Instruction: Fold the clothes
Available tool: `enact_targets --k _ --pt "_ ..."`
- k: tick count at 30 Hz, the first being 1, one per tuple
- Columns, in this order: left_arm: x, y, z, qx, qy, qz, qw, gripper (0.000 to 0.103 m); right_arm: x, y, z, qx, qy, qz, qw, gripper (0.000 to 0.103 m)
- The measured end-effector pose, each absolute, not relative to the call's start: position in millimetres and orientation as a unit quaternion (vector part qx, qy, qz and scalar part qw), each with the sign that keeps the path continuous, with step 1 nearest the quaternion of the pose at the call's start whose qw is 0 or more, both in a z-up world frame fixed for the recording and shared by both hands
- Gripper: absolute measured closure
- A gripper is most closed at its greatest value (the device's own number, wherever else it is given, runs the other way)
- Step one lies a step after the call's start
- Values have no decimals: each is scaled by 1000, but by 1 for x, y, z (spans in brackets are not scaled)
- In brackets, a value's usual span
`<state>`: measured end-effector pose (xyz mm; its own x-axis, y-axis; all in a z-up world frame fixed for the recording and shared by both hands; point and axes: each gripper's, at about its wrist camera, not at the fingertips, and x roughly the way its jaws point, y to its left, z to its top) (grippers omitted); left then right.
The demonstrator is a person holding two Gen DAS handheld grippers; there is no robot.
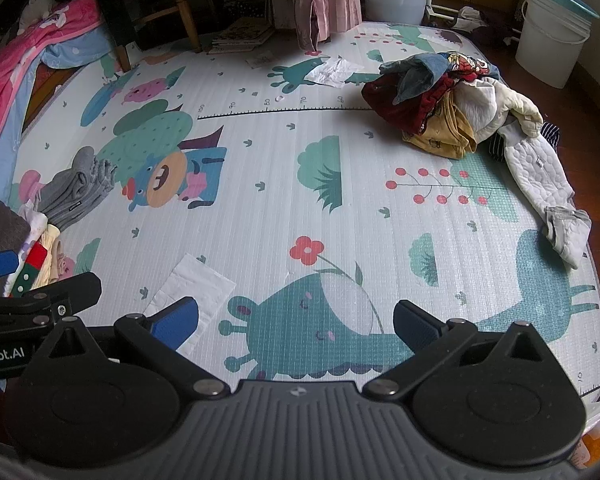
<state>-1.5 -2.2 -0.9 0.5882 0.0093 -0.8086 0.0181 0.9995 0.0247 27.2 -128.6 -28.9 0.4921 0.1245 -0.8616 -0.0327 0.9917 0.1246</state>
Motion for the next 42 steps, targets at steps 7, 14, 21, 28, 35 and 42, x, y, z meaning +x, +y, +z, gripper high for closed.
enact_targets --k 7,14,21,28,35,42 --pt "-3 -8 -1 14 454 -3 891 0 28 -128 -28 45 502 45 862 0" --pt "1 -3 1 12 455 -5 891 0 28 -127 -29 45 502 44 863 0" --pt "0 -5 1 12 455 -5 890 0 26 -126 -29 45 501 44 863 0" --pt "-1 -5 0 12 455 -6 890 0 26 -126 -29 45 501 43 863 0" --pt "0 -2 -1 12 455 -6 890 0 24 -126 -29 44 500 43 864 0" --pt "0 -2 -1 15 456 -5 890 0 25 -126 -27 41 498 42 865 0"
